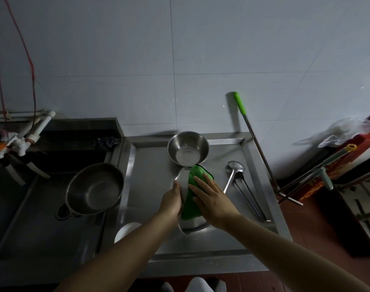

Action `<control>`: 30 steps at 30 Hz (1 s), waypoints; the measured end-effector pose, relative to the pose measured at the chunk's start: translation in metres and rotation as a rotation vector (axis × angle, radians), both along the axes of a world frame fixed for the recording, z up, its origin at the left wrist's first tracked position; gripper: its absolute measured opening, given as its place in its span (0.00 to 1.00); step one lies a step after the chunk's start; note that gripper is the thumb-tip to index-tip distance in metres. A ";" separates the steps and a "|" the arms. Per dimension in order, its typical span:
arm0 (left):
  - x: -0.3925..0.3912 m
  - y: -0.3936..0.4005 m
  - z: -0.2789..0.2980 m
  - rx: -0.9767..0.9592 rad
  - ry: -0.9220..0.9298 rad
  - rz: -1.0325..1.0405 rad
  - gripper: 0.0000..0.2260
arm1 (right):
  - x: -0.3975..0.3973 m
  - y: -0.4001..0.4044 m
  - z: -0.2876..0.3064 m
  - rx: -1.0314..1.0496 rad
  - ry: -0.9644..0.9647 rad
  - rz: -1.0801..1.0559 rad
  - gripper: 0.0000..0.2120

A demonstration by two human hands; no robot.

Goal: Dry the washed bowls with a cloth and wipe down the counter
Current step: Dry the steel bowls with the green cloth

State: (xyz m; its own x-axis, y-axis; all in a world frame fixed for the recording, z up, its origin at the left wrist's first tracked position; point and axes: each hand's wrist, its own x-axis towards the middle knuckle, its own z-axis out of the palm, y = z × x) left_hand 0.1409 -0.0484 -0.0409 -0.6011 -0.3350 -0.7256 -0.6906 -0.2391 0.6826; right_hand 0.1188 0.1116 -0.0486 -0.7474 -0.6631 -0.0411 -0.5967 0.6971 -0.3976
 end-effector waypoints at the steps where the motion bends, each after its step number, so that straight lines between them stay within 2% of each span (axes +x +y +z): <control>1: -0.002 0.001 -0.002 -0.004 0.010 0.027 0.26 | 0.003 0.000 -0.005 -0.045 0.074 -0.022 0.26; 3: -0.004 0.005 -0.006 0.019 0.039 0.070 0.26 | 0.008 -0.004 -0.010 -0.104 0.121 -0.073 0.26; 5: -0.004 0.007 -0.007 0.028 0.045 0.073 0.25 | 0.014 -0.010 -0.009 -0.069 0.113 -0.101 0.31; 7: -0.004 0.009 -0.006 0.017 0.052 0.056 0.25 | 0.017 -0.013 -0.008 -0.021 0.147 -0.089 0.31; 11: -0.002 0.007 -0.001 -0.195 0.074 -0.073 0.25 | 0.009 -0.021 -0.003 0.047 0.186 -0.119 0.29; 16: 0.004 -0.004 -0.003 -0.289 0.076 -0.132 0.23 | -0.006 -0.030 0.002 0.052 0.094 -0.098 0.29; 18: 0.007 -0.009 -0.006 -0.240 0.074 -0.087 0.22 | -0.009 -0.026 0.002 0.071 0.088 -0.039 0.30; 21: 0.010 -0.016 -0.011 -0.131 0.005 0.086 0.22 | 0.000 -0.018 -0.005 0.135 0.142 0.046 0.33; 25: 0.009 -0.020 -0.020 0.133 -0.137 0.343 0.28 | 0.021 -0.016 -0.024 0.176 0.198 0.041 0.36; 27: 0.003 -0.022 -0.024 0.239 -0.118 0.453 0.28 | 0.025 -0.016 -0.031 0.192 0.236 0.018 0.38; 30: -0.004 -0.024 -0.021 0.302 -0.035 0.577 0.26 | 0.033 -0.018 -0.036 0.190 0.333 0.018 0.39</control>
